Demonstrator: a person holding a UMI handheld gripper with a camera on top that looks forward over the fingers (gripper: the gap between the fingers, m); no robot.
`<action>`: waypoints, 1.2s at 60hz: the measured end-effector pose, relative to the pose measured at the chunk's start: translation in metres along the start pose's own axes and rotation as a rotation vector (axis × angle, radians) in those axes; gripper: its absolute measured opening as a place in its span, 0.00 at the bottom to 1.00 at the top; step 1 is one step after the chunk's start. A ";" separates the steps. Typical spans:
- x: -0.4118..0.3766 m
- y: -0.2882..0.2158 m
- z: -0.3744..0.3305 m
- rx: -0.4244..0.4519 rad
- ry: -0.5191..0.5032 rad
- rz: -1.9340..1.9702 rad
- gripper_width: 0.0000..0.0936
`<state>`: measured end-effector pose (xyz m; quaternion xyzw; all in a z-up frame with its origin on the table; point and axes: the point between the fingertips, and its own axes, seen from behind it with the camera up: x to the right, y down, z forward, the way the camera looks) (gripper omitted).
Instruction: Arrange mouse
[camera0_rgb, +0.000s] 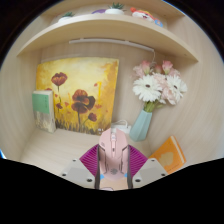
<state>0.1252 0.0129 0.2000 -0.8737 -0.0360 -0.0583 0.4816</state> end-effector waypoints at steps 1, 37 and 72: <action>0.006 0.013 0.005 -0.020 -0.005 0.000 0.40; 0.015 0.230 0.036 -0.358 -0.095 0.103 0.49; -0.022 0.059 -0.056 -0.146 -0.049 0.140 0.73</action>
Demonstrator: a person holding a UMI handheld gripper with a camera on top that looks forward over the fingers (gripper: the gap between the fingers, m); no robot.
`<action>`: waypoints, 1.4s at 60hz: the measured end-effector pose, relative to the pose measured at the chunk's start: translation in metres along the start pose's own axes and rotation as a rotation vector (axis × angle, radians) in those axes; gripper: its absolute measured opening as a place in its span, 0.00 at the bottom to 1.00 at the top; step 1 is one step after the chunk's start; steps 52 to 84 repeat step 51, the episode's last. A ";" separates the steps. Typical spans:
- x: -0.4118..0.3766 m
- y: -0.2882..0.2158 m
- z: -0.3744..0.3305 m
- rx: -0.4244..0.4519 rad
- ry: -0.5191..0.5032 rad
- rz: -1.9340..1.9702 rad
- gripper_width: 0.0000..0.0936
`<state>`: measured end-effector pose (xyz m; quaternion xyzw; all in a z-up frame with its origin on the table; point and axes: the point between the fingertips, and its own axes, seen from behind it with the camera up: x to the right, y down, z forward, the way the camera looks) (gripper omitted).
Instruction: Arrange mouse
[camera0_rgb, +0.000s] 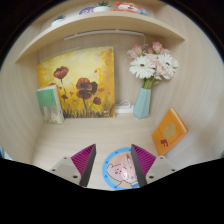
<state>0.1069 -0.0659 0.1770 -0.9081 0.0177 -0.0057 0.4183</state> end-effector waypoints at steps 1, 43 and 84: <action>-0.005 -0.005 -0.005 0.011 -0.001 0.001 0.73; -0.172 0.023 -0.127 0.108 -0.093 -0.068 0.74; -0.181 0.030 -0.136 0.116 -0.091 -0.069 0.74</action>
